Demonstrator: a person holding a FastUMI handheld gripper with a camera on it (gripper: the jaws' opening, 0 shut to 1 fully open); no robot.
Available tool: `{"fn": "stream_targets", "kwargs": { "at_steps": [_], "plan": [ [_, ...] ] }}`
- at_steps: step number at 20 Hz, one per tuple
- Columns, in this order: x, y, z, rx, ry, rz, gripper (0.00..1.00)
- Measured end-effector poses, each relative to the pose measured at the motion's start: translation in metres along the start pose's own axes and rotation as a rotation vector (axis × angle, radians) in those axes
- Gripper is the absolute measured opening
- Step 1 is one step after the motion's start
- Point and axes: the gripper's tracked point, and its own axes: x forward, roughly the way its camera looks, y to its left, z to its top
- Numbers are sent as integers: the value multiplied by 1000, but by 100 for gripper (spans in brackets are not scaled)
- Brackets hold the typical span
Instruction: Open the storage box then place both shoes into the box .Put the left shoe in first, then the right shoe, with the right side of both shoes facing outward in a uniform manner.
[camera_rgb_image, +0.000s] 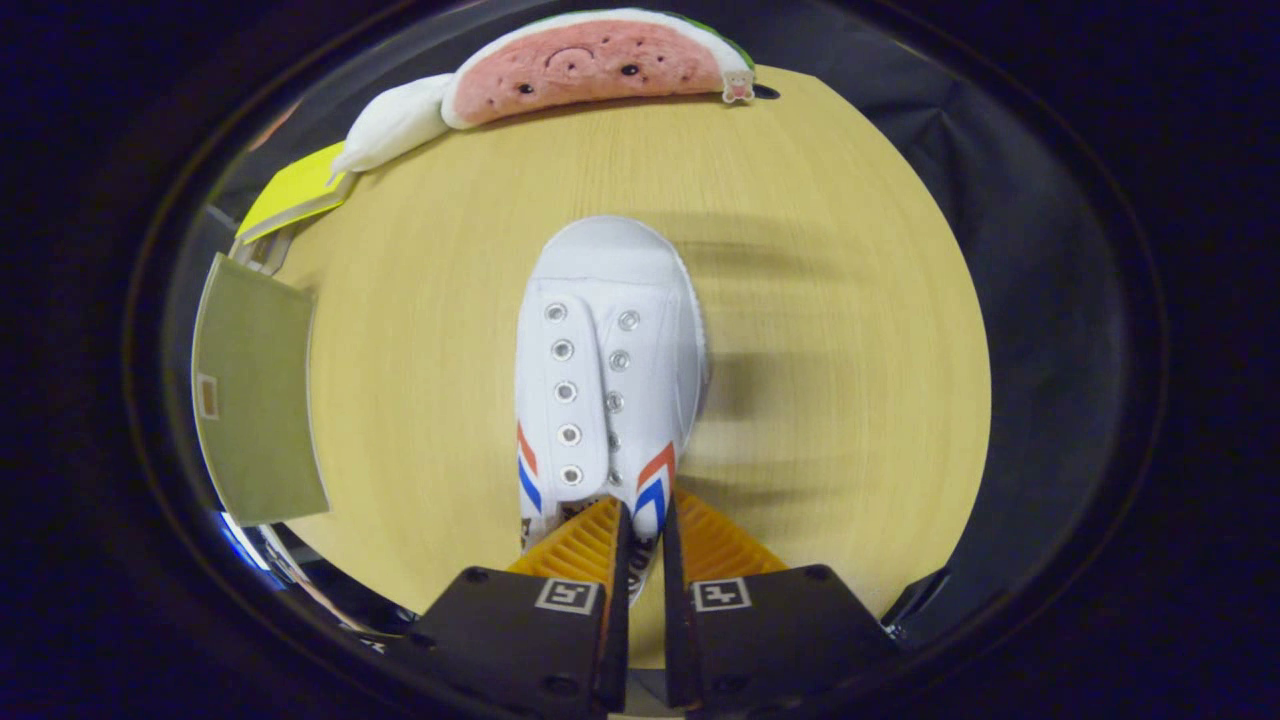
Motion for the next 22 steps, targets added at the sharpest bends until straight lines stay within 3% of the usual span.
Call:
{"fn": "stream_targets", "kwargs": {
  "at_steps": [1,2,8,15,22],
  "plan": [
    [-4,-1,0,13,-1,4,7],
    [-8,-1,1,19,-10,11,7],
    [-66,6,0,50,-124,5,6],
    [-162,59,-28,49,-106,147,6],
    [-225,125,-46,77,-182,133,6]
  ]
}}
